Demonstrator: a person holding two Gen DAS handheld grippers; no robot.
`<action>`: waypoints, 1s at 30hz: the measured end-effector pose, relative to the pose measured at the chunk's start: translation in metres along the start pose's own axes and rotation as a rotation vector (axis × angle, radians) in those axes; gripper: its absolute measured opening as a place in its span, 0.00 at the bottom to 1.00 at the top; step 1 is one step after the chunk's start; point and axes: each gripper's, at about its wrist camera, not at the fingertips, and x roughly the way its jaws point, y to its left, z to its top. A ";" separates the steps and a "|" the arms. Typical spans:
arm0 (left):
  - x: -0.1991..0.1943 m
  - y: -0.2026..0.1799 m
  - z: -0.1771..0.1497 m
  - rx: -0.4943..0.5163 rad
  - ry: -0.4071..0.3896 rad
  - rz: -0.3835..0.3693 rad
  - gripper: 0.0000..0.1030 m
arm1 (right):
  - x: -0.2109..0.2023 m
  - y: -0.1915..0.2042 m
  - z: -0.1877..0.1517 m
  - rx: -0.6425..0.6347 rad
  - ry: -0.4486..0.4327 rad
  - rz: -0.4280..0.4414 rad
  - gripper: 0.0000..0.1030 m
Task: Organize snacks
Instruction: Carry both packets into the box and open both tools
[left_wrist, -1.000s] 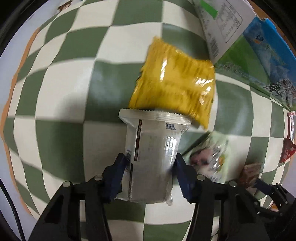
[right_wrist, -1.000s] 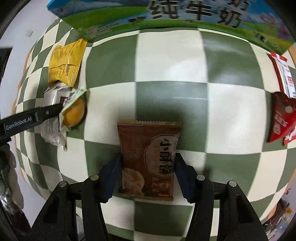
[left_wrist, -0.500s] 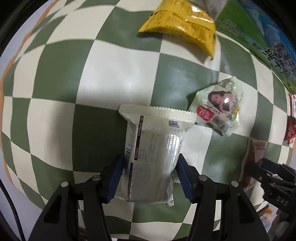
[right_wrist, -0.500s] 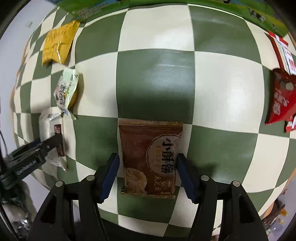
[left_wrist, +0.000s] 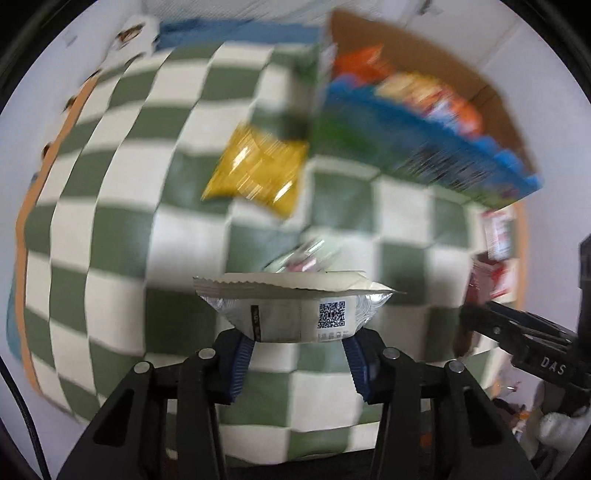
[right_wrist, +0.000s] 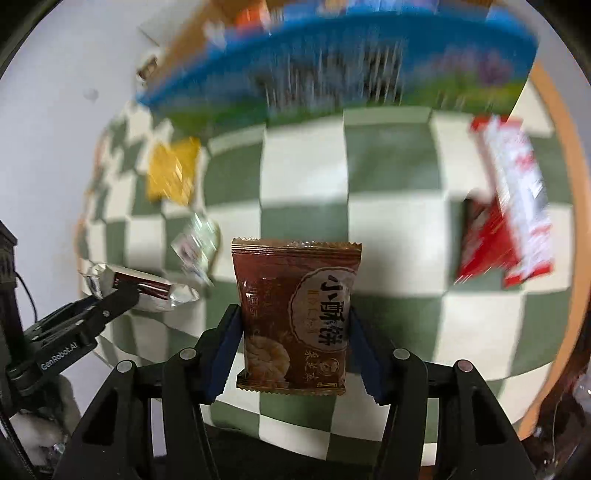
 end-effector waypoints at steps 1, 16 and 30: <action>-0.005 -0.004 0.005 -0.003 -0.021 -0.020 0.41 | -0.015 -0.003 0.008 -0.002 -0.031 0.013 0.58; -0.044 -0.114 0.164 0.183 -0.145 -0.099 0.41 | -0.129 -0.036 0.155 0.020 -0.310 -0.034 0.58; 0.091 -0.122 0.224 0.188 0.224 0.015 0.43 | -0.061 -0.086 0.242 0.074 -0.161 -0.139 0.58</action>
